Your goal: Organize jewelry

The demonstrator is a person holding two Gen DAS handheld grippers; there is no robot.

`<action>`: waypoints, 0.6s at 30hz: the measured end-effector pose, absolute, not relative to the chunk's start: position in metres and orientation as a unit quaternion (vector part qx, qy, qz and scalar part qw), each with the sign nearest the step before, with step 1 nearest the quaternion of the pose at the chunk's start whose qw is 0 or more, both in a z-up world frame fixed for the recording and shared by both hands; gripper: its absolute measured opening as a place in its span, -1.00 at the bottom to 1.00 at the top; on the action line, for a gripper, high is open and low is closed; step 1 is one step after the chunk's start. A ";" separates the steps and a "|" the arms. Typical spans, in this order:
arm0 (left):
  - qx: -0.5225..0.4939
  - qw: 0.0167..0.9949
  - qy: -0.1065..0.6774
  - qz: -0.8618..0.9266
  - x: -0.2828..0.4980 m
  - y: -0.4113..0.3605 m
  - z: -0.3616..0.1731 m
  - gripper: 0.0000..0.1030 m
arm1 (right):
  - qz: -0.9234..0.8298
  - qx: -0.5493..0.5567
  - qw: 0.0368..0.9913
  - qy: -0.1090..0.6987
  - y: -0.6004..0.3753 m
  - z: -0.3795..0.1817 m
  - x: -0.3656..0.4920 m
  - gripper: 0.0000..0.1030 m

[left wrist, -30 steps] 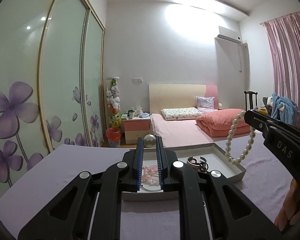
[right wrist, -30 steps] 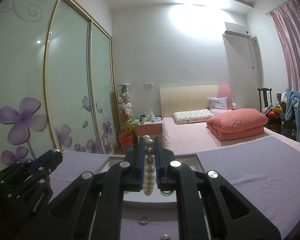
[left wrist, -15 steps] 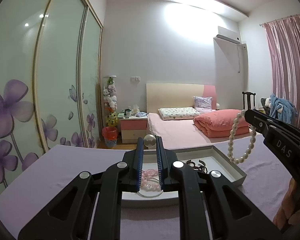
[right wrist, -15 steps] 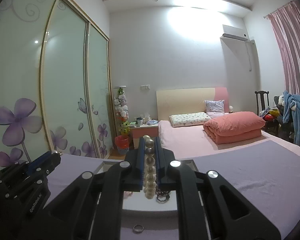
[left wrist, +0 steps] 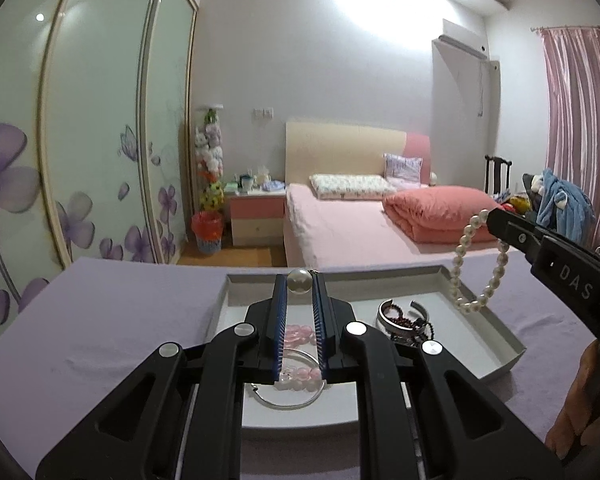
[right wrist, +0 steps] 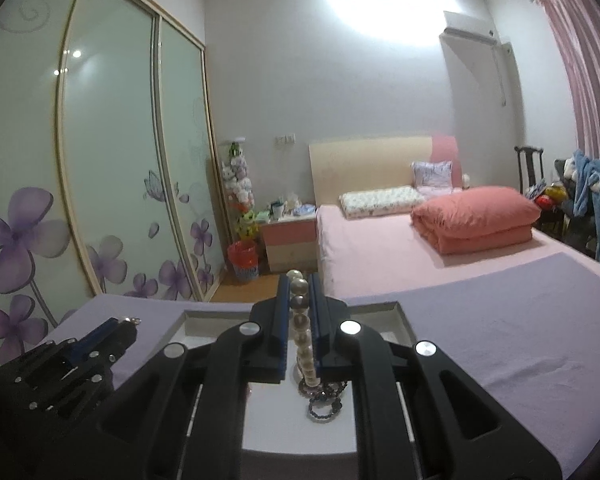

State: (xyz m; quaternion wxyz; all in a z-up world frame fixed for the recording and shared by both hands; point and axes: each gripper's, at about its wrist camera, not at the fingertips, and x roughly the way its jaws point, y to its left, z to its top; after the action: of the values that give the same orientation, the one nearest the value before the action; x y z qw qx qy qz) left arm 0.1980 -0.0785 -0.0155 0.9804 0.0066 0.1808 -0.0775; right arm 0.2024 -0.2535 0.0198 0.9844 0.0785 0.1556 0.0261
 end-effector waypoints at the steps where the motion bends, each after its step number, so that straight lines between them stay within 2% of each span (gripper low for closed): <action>1: 0.006 0.980 0.185 -0.079 0.200 -0.080 -0.017 -0.73 | 0.028 0.082 0.983 0.164 -0.254 0.017 0.209 -0.80; 9: 0.014 0.972 0.217 -0.090 0.226 -0.088 -0.029 -0.71 | 0.047 0.103 0.965 0.237 -0.257 -0.007 0.258 -0.76; 10: 0.011 0.971 0.223 -0.090 0.231 -0.086 -0.028 -0.69 | 0.047 0.109 0.963 0.243 -0.259 -0.009 0.260 -0.55; 11: 0.003 0.969 0.229 -0.090 0.232 -0.083 -0.029 -0.57 | 0.045 0.113 0.962 0.244 -0.260 -0.009 0.260 -0.19; 12: -0.001 0.969 0.232 -0.089 0.233 -0.081 -0.028 -0.31 | 0.040 0.116 0.964 0.236 -0.264 -0.008 0.256 -0.12; 14: -0.011 0.970 0.227 -0.083 0.230 -0.074 -0.026 -0.17 | 0.033 0.114 0.966 0.230 -0.267 -0.007 0.252 -0.11; 18: -0.034 0.971 0.225 -0.075 0.224 -0.058 -0.019 -0.17 | 0.028 0.126 0.966 0.226 -0.277 -0.005 0.243 -0.12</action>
State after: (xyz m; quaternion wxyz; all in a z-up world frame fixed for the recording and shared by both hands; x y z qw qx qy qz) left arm 0.2244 -0.0575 -0.0189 0.9710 -0.0342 0.2246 -0.0749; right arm 0.2427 -0.2771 -0.0047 0.9656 0.1261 0.2258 0.0278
